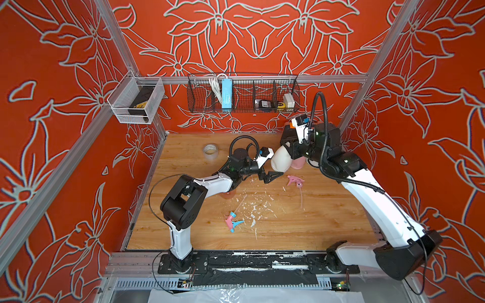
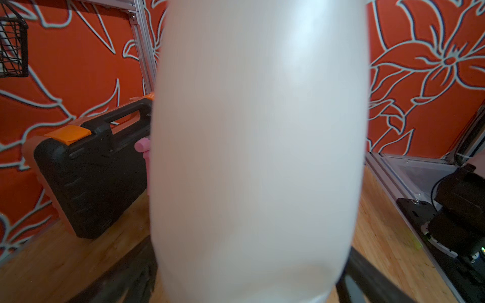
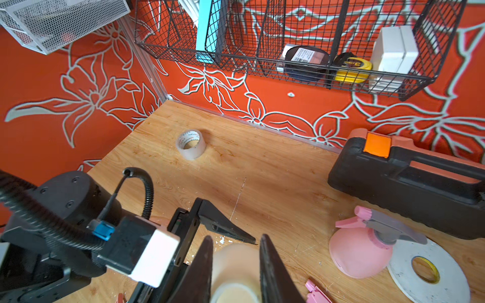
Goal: Attach spray nozzles to spray bottles
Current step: Pick up the spray bottle from the center of the board.
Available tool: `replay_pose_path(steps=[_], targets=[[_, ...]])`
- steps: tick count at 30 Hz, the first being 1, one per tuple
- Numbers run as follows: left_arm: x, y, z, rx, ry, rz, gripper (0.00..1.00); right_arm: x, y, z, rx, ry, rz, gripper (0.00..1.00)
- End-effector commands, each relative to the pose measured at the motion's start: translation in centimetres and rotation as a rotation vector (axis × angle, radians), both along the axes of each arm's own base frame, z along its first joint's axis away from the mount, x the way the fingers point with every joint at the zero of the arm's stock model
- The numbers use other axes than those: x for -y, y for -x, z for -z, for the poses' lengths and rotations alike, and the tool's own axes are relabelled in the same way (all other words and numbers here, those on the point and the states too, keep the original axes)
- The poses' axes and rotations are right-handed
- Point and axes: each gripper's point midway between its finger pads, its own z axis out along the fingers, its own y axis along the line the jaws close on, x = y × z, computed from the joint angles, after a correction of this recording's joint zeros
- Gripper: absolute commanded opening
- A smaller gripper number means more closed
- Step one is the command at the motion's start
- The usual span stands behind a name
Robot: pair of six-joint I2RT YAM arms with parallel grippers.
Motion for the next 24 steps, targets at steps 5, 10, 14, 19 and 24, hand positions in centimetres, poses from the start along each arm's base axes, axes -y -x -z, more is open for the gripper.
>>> replay_pose_path(steps=[5,10,14,19,24], targets=[[0.6,-0.1,-1.7,0.05,0.03,0.027,0.88,-0.8,0.4,-1.3,0.022,-0.027,-0.029,0.02],[0.6,0.0,-1.7,0.049,0.028,0.034,0.82,-1.1,0.4,-1.2,0.019,-0.027,-0.036,0.02],[0.6,0.2,-1.5,0.046,0.022,0.042,0.71,-1.3,0.4,-1.1,0.017,-0.021,-0.043,0.02],[0.6,0.3,-1.5,0.048,0.023,0.045,0.65,-1.6,0.6,-1.2,0.018,-0.016,-0.048,0.03],[0.2,0.5,-1.7,0.065,0.041,0.027,0.62,-1.8,0.8,-1.5,0.016,-0.016,-0.058,0.06]])
